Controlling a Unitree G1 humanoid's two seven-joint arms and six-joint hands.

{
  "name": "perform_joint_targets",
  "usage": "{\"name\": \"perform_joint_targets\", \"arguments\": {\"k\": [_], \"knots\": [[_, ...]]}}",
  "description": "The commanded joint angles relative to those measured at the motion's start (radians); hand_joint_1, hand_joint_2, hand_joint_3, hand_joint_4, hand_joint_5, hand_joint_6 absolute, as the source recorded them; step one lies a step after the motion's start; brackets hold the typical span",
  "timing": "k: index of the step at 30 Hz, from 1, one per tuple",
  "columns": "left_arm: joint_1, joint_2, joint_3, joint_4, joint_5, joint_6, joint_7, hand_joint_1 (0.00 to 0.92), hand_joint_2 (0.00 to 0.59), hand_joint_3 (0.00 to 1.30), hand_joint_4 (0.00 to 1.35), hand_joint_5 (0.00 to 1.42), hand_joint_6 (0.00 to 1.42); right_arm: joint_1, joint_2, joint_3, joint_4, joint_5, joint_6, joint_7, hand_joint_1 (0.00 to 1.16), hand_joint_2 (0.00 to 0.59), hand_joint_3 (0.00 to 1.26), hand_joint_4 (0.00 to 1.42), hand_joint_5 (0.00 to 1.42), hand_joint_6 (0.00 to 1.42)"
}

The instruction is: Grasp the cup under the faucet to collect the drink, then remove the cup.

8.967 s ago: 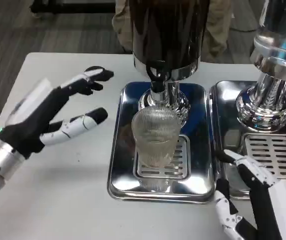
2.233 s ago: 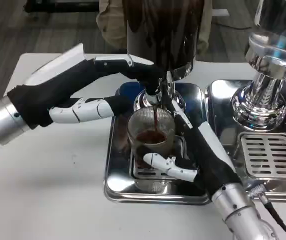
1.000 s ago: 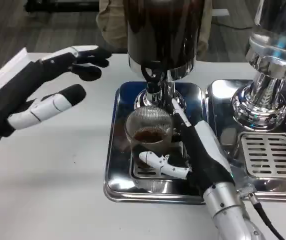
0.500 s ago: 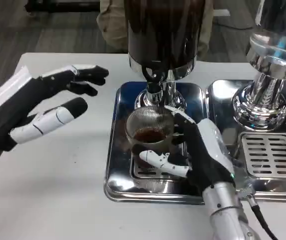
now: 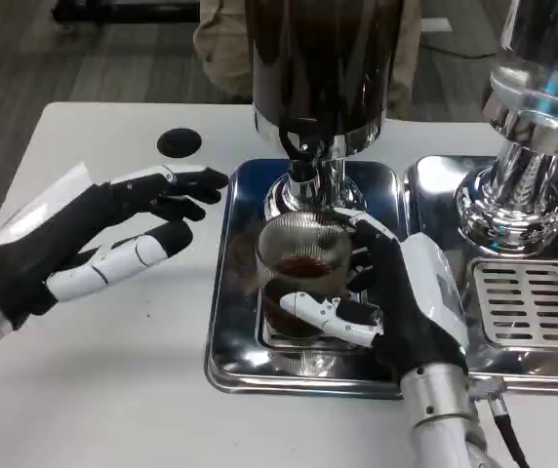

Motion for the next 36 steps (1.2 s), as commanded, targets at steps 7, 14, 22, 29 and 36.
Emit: {"name": "perform_joint_targets", "arguments": {"k": [7, 14, 22, 29, 36], "knots": [[-0.049, -0.01, -0.028, 0.084, 0.042, -0.055, 0.004, 0.0, 0.139, 0.26, 0.26, 0.32, 0.32, 0.034, -0.001, -0.015, -0.026, -0.004, -0.042, -0.072, 0.69, 0.204, 0.49, 0.52, 0.66, 0.75], [-0.072, -0.018, -0.05, 0.128, 0.056, -0.091, 0.002, 0.0, 0.145, 0.25, 0.26, 0.3, 0.29, 0.058, -0.008, -0.026, -0.058, -0.012, -0.051, -0.108, 0.7, 0.207, 0.5, 0.54, 0.69, 0.78], [-0.094, -0.025, -0.072, 0.172, 0.061, -0.119, 0.0, 0.0, 0.146, 0.25, 0.25, 0.29, 0.27, 0.108, -0.018, -0.049, -0.138, -0.028, -0.052, -0.131, 0.7, 0.21, 0.51, 0.55, 0.71, 0.81], [-0.101, -0.024, -0.09, 0.189, 0.067, -0.134, 0.001, 0.0, 0.146, 0.25, 0.25, 0.29, 0.26, 0.147, -0.03, -0.066, -0.216, -0.047, -0.039, -0.128, 0.7, 0.218, 0.52, 0.56, 0.71, 0.82], [-0.104, -0.025, -0.1, 0.197, 0.073, -0.158, -0.003, 0.0, 0.15, 0.25, 0.25, 0.29, 0.26, 0.181, -0.047, -0.085, -0.282, -0.053, -0.029, -0.107, 0.7, 0.224, 0.52, 0.56, 0.72, 0.83]]}}
